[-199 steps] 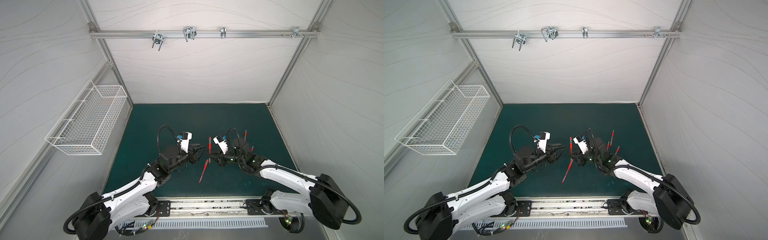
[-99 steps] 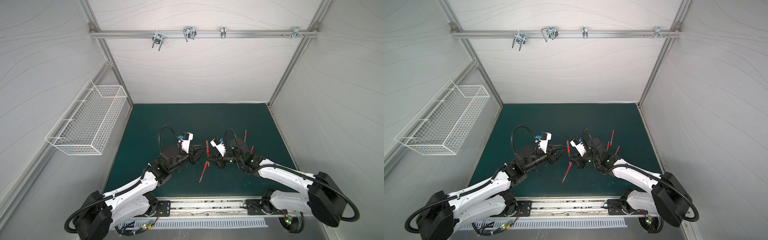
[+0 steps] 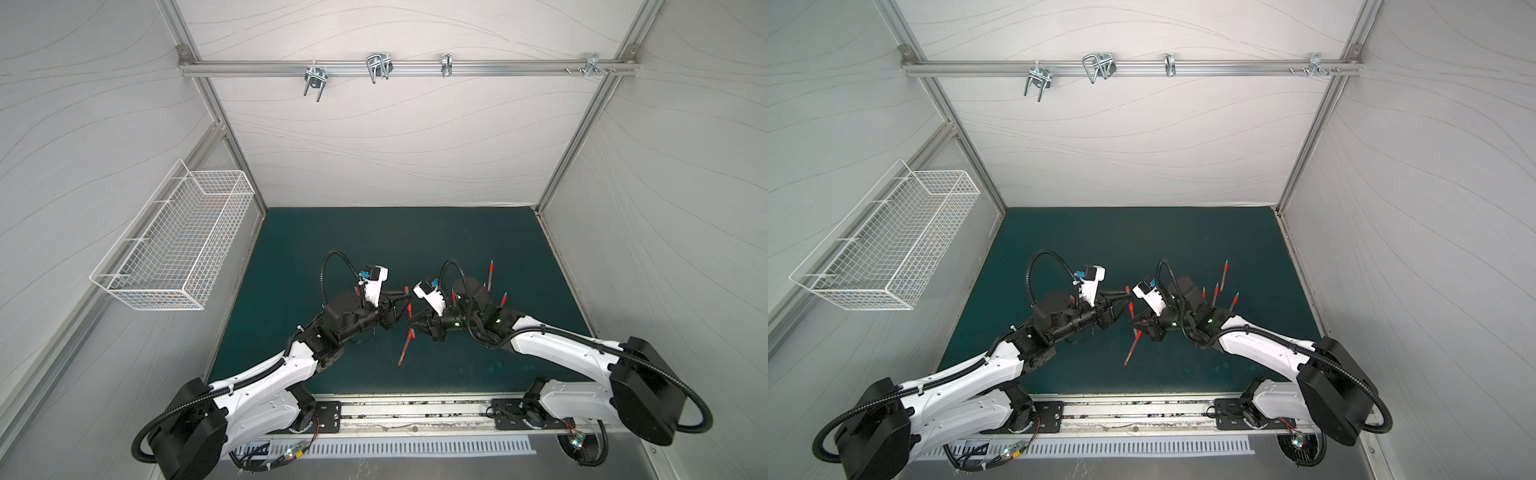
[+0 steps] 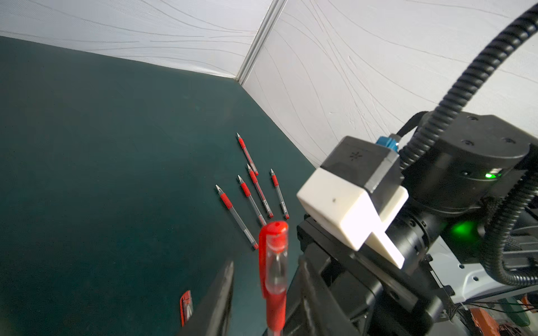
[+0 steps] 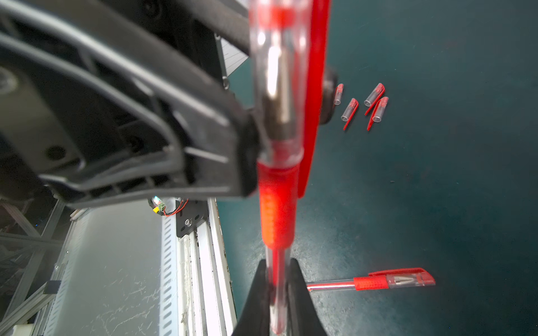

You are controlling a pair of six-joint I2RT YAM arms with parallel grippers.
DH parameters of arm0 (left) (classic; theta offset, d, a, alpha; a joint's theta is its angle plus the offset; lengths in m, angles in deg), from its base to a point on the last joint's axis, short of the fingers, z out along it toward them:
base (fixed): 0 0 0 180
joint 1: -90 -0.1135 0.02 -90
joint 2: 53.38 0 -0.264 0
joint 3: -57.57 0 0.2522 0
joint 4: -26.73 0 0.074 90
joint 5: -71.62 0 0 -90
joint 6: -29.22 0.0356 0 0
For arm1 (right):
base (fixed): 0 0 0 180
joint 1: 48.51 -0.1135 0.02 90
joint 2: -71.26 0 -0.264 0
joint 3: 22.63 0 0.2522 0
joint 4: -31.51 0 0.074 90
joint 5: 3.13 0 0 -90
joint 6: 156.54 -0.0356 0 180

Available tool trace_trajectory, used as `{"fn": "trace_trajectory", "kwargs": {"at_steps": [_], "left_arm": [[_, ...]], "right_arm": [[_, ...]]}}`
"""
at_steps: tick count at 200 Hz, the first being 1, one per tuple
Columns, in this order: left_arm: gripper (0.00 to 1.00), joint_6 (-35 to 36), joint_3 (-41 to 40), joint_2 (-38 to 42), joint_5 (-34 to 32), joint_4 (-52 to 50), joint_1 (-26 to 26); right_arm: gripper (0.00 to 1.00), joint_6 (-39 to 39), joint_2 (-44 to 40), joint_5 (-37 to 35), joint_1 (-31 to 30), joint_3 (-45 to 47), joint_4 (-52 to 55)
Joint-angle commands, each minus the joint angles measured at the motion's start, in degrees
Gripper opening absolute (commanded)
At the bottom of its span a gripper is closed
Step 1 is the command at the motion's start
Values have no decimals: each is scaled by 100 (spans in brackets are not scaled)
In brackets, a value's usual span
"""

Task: Remove pen caps from pens
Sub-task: Pass the pen.

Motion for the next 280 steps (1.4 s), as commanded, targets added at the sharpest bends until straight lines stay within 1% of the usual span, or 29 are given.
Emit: {"fn": "trace_trajectory", "kwargs": {"at_steps": [1, 81, 93, 120, 123, 137, 156, 169, 191, 214, 226, 239, 251, 268, 280], "left_arm": [[37, 7, 216, 5, -28, 110, -38], [25, -22, 225, 13, -115, 22, -86], [21, -24, 226, 17, -116, 22, -85], [7, -24, 208, 55, -138, 9, -94], [6, -24, 208, 61, -150, 11, -100], [0, -15, 186, 98, -176, -5, -111], [0, -15, 151, 168, -246, 1, -117], [0, -32, 122, 204, -297, 26, -120], [0, -137, 101, 217, -397, 45, -127], [0, -305, 198, 112, -452, -41, -129], [0, -394, 208, 46, -451, -2, -131], [0, -467, 204, 3, -464, 47, -130], [0, -514, 191, -29, -481, 83, -137], [0, -601, 184, -49, -511, 116, -154], [0, -662, 150, -58, -550, 217, -162]], "right_arm": [[0, 196, 113, 123, -65, -141, 79], [0, 289, 248, 127, -163, -229, 150], [0, 291, 220, 111, -170, -232, 150], [0, 322, 186, 36, -169, -207, 178], [2, 324, 186, 23, -168, -208, 183], [18, 327, 114, -101, -172, -192, 214], [30, 323, -121, -268, -164, -31, 68], [37, 282, -332, -368, -157, 129, -112], [42, 95, -705, -353, -75, 444, -550], [43, -240, -1063, -469, 29, 810, -1156], [44, -458, -1294, -737, 60, 974, -1426], [45, -679, -1598, -1184, 70, 1143, -1674], [47, -866, -1910, -1584, 70, 1182, -1671], [50, -1022, -2328, -2052, 70, 1050, -1314], [51, -984, -2537, -2199, 68, 993, -1040]]}}
